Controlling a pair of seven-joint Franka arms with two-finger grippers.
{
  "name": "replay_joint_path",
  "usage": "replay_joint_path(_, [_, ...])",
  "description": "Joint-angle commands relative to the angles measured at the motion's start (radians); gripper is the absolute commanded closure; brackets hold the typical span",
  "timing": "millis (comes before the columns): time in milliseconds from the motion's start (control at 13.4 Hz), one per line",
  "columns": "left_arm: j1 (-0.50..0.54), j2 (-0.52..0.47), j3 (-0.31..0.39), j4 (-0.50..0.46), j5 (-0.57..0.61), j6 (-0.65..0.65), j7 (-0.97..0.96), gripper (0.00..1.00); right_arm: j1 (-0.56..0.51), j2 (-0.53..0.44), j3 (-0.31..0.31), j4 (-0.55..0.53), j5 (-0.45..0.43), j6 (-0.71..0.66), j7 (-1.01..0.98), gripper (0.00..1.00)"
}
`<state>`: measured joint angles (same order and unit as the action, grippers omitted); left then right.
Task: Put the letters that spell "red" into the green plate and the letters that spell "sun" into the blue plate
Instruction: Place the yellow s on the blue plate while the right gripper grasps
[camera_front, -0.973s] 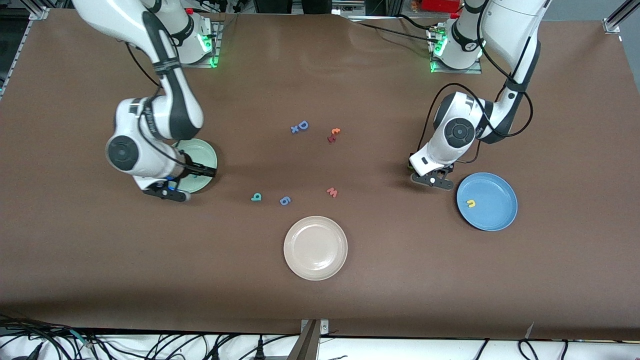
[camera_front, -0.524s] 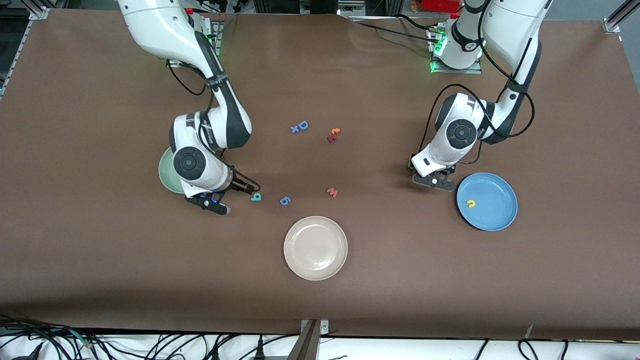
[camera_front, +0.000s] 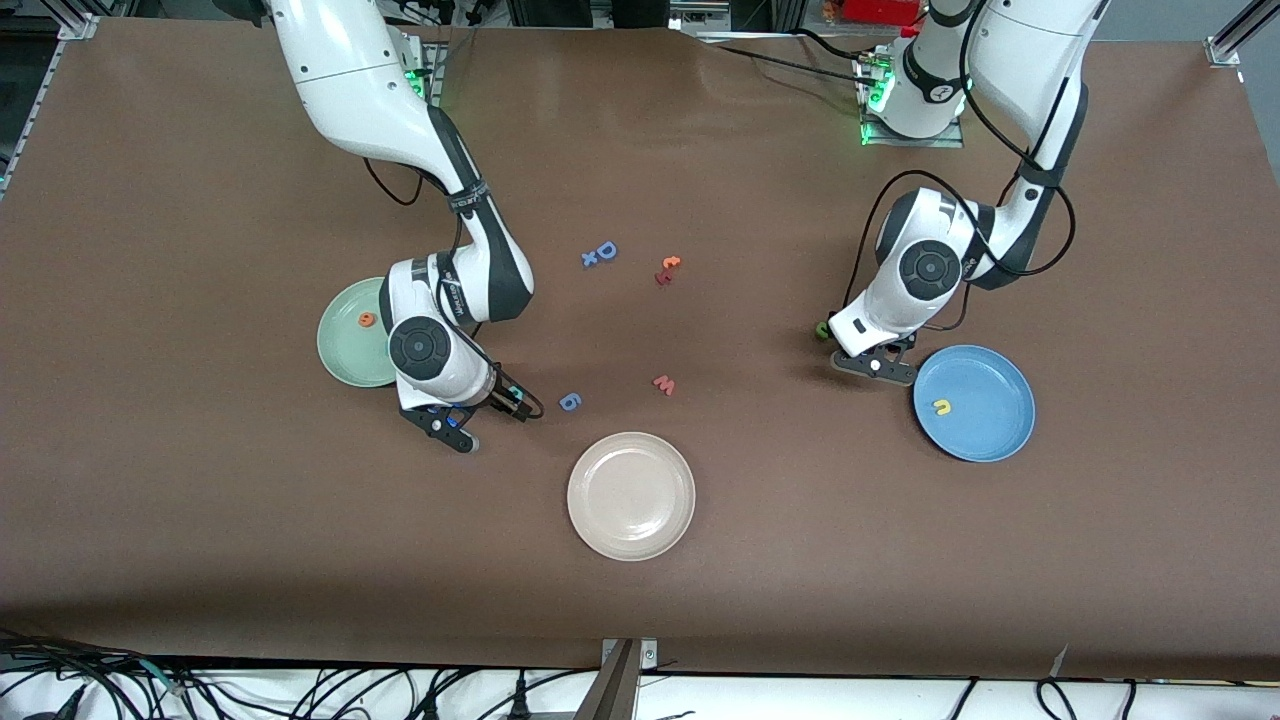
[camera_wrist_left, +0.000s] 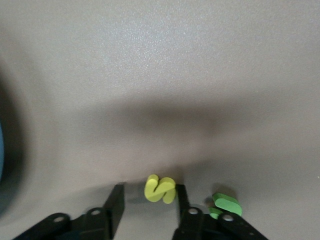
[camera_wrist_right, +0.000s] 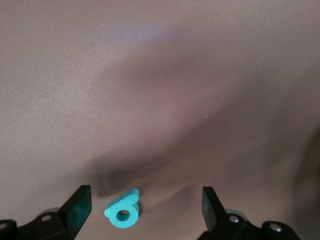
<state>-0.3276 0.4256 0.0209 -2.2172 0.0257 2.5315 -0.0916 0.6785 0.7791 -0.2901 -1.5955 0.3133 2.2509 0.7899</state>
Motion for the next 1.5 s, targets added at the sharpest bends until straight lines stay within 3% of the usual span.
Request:
replay_joint_path(0, [-0.004,0.005,0.007,0.01,0.028,0.006,0.009,0.6,-0.001,0.028,0.006,0.029,0.041,0.016,0.014,0.02])
replay_joint_path(150, [-0.004,0.005,0.007,0.01,0.028,0.006,0.009,0.68,0.018,0.035,0.006,0.029,0.047,0.021,0.014,0.02])
replay_joint_path(374, [-0.004,0.002,0.007,0.01,0.03,0.006,0.009,0.77,0.023,0.035,0.006,0.026,0.046,0.019,0.009,0.13])
replay_joint_path(673, [-0.002,-0.013,0.007,0.011,0.03,-0.003,0.018,0.82,0.023,0.034,0.005,0.026,0.046,0.015,0.0,0.53])
replay_joint_path(898, [0.005,-0.065,0.054,0.045,0.028,-0.061,0.129,0.83,0.023,0.034,0.005,0.026,0.036,0.015,-0.003,0.76])
replay_joint_path(1122, [0.018,-0.084,0.115,0.065,0.019,-0.079,0.252,0.82,0.023,0.031,0.003,0.028,0.033,0.013,-0.011,0.81])
replay_joint_path(1422, [0.045,-0.073,0.172,0.086,0.011,-0.069,0.406,0.81,0.023,0.022,-0.001,0.029,0.023,-0.022,-0.055,0.82])
